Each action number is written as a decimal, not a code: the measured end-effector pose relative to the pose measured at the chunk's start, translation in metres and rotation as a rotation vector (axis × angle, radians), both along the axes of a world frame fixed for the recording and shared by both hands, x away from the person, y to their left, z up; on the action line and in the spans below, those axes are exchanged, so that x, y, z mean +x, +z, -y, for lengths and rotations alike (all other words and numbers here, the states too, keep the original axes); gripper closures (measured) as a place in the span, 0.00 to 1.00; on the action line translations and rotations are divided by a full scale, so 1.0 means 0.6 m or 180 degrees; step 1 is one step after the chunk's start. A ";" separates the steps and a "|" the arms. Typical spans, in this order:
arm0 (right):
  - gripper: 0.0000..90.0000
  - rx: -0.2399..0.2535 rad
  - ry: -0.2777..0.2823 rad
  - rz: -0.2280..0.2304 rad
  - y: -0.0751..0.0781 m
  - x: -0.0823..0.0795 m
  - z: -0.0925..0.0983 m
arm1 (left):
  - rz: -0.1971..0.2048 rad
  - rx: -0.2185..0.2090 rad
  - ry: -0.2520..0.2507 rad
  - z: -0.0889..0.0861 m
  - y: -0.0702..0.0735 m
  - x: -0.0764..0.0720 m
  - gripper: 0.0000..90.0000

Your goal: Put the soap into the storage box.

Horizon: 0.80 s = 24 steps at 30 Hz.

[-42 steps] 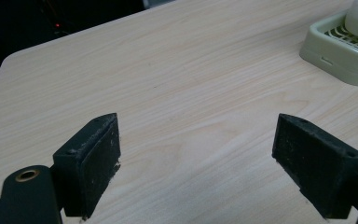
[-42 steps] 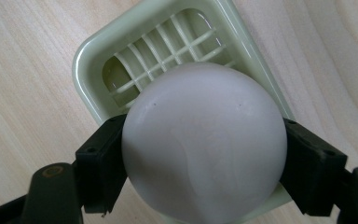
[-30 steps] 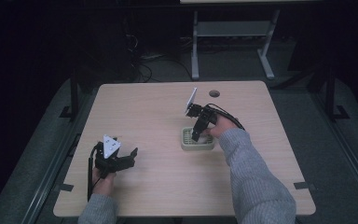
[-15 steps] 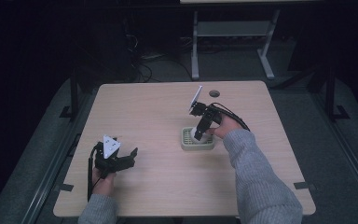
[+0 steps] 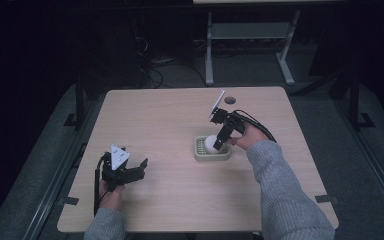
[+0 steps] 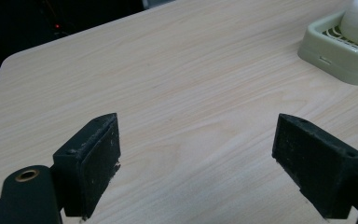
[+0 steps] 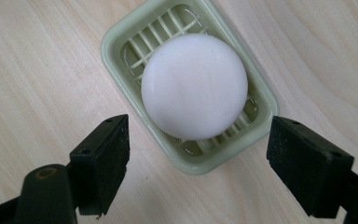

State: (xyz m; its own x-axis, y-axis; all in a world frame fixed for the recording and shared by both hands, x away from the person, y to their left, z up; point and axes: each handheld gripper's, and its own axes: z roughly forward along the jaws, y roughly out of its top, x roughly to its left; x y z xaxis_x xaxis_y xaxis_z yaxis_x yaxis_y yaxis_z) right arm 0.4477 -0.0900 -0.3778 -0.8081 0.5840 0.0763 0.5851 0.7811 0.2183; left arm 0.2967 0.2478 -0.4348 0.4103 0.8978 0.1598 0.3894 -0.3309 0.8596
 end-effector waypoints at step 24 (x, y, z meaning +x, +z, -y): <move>0.23 0.0100 -0.0095 -0.0006 0.005 -0.032 0.041 | -0.0010 0.0026 -0.0007 0.002 0.000 -0.001 0.16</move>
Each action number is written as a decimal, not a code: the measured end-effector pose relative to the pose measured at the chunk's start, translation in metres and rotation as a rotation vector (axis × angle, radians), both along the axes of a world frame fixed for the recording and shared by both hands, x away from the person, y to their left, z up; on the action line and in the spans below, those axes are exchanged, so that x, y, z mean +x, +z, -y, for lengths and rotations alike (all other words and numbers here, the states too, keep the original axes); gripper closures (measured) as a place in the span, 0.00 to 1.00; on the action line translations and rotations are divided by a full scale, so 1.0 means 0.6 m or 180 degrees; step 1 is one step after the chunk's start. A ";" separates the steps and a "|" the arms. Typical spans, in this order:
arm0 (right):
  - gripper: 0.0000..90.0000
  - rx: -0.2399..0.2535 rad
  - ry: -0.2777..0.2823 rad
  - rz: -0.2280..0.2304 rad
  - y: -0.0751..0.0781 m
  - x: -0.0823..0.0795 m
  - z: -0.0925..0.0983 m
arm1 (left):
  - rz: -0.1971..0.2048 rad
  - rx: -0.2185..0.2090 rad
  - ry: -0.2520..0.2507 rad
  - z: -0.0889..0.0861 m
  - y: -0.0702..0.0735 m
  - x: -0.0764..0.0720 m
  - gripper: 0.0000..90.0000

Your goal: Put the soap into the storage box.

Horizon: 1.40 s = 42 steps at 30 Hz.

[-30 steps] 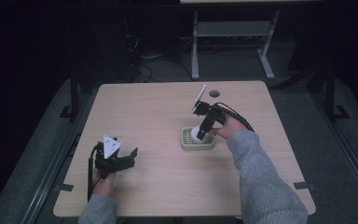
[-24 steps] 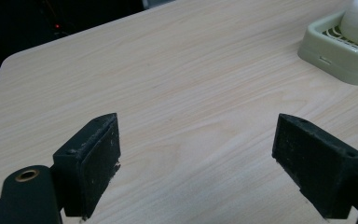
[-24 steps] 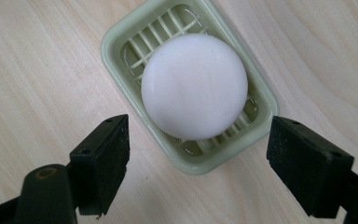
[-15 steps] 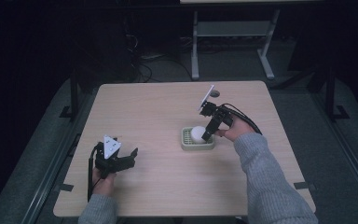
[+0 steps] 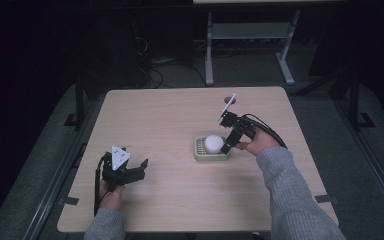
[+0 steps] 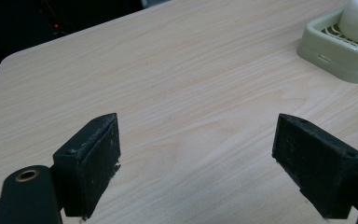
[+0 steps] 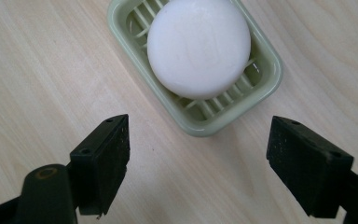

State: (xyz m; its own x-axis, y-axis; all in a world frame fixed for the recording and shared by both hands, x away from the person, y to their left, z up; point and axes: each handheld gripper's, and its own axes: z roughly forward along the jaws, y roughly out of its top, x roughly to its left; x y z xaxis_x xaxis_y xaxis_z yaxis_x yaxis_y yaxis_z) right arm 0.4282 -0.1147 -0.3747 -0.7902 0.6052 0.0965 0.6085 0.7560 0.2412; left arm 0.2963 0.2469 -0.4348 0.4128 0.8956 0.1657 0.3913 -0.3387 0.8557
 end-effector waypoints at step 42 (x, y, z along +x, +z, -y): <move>0.24 0.0202 -0.0143 0.0067 -0.033 -0.105 0.089 | 0.0006 0.0010 -0.0005 0.002 -0.001 0.000 0.16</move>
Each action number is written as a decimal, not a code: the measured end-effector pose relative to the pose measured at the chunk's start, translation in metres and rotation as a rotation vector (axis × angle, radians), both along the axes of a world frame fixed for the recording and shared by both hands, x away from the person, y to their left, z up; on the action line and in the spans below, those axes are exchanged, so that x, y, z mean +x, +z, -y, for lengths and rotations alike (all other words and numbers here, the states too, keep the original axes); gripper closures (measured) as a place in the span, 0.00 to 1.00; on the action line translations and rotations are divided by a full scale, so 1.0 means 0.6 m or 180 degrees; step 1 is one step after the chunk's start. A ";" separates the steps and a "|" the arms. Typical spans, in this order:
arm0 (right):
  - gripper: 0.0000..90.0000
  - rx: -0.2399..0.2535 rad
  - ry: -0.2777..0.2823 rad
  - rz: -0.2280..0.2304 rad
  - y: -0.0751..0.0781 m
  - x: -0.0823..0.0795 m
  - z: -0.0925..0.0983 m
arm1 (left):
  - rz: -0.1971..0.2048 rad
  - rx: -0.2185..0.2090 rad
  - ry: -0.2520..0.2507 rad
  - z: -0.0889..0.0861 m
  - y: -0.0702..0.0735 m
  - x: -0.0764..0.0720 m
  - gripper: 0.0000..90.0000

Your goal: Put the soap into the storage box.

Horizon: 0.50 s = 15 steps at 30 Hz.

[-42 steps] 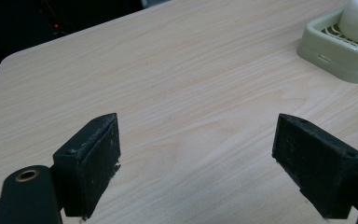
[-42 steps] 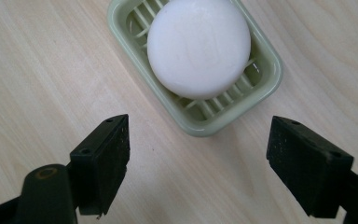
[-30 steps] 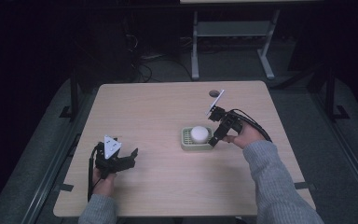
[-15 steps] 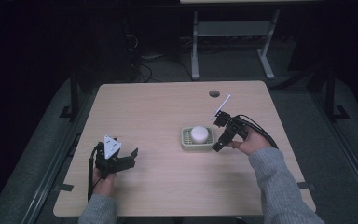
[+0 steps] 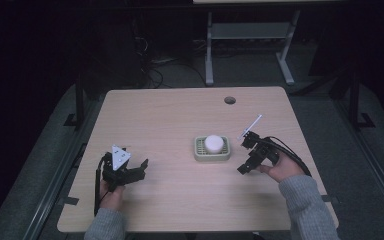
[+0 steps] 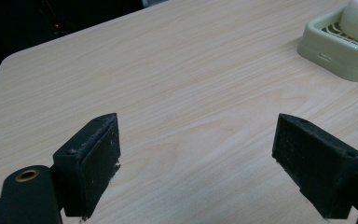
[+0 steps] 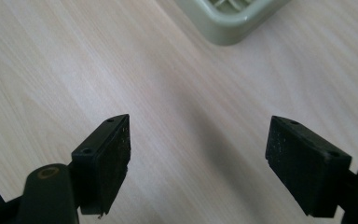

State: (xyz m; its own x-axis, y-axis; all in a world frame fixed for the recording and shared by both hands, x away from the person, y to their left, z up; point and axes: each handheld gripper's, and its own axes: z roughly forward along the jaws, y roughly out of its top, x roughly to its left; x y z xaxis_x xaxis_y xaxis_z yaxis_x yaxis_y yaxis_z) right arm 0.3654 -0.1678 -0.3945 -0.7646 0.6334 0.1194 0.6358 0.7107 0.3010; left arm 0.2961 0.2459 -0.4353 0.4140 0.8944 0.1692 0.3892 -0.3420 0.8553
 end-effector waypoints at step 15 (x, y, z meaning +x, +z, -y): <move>0.24 0.0119 -0.0119 -0.0024 -0.036 -0.044 0.039 | -0.0012 0.0028 -0.0008 0.002 -0.001 -0.001 0.16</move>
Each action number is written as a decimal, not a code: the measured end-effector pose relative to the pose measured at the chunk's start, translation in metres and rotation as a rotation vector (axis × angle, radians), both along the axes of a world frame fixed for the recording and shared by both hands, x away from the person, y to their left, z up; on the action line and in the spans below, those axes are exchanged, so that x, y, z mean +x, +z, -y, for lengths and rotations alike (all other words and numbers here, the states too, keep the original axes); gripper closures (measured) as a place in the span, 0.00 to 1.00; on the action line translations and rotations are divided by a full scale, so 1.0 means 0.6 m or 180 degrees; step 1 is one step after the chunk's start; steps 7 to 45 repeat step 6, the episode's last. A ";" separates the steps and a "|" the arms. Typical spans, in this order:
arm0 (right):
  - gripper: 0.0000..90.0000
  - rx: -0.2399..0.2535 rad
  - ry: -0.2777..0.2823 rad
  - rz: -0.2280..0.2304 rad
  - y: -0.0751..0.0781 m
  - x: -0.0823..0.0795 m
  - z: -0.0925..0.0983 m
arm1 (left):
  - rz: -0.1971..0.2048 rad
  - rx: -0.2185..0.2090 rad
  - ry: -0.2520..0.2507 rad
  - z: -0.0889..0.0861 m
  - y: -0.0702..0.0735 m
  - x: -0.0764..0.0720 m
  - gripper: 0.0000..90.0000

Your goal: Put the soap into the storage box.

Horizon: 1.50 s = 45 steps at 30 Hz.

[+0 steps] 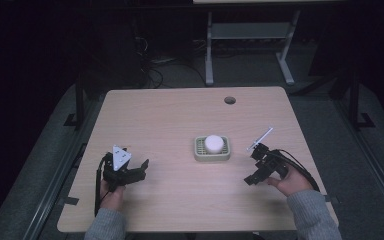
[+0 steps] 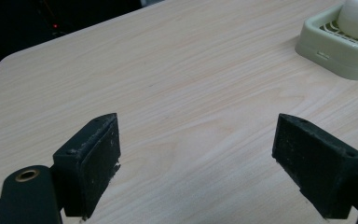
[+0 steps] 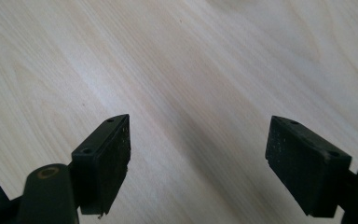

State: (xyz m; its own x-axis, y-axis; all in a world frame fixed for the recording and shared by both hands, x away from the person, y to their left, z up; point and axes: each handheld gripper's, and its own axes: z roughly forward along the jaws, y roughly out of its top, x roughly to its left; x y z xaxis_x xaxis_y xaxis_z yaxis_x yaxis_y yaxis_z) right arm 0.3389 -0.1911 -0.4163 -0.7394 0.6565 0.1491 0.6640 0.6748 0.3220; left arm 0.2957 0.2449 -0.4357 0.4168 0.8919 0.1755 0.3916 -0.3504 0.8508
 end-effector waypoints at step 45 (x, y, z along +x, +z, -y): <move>0.24 0.0027 -0.0042 0.0017 -0.006 -0.015 0.012 | 0.0005 0.0005 -0.0011 0.000 0.000 0.000 0.16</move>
